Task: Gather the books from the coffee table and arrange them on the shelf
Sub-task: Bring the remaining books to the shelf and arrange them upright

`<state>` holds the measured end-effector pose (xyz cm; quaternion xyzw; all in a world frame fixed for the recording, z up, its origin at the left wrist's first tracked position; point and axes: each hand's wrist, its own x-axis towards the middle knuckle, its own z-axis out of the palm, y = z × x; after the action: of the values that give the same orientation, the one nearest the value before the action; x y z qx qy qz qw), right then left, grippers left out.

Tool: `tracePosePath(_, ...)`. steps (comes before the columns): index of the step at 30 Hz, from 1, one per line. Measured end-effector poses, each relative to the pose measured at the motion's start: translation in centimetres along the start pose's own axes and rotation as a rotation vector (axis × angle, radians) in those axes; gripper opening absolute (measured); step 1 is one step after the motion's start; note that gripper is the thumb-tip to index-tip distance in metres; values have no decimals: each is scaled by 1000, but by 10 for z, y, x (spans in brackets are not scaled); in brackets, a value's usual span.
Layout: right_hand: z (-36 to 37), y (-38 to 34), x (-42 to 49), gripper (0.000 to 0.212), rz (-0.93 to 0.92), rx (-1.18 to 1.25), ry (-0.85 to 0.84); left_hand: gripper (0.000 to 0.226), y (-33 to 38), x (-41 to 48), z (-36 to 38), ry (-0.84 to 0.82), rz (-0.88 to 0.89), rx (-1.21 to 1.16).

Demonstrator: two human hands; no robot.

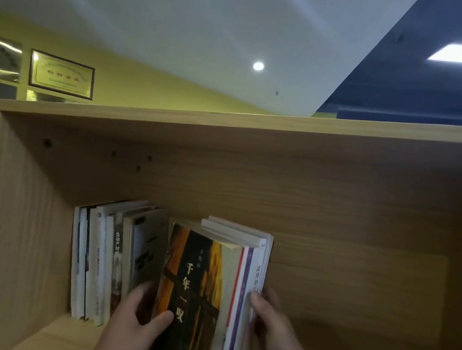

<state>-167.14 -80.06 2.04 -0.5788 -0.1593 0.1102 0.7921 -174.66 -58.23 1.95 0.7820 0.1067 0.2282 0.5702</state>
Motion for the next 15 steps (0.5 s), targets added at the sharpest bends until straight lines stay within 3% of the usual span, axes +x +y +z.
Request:
tracePosePath(2, 3, -1, -3, 76, -47, -128, 11, 36, 2, -2, 5, 123, 24, 92)
tracePosePath(4, 8, -2, -6, 60, -89, -258, 5, 17, 4, -7, 8, 188, 127, 232)
tracePosePath(7, 10, -4, -8, 63, -116, -399, 41, 7, 7, -18, 4, 109, 289, 402)
tracePosePath(9, 13, -4, -10, 75, -140, -474, 33, 73, 7, -23, -2, -69, 252, 415)
tracePosePath(11, 14, -2, -12, 69, -195, -531, 1, 144, 10, -22, -4, -173, 177, 463)
tracePosePath(13, 12, 2, -14, 56, -240, -564, -37, 162, 20, -22, -6, -240, 98, 459)
tracePosePath(15, 10, 6, -13, 59, -273, -602, -44, 148, 32, -22, -3, -288, 100, 421)
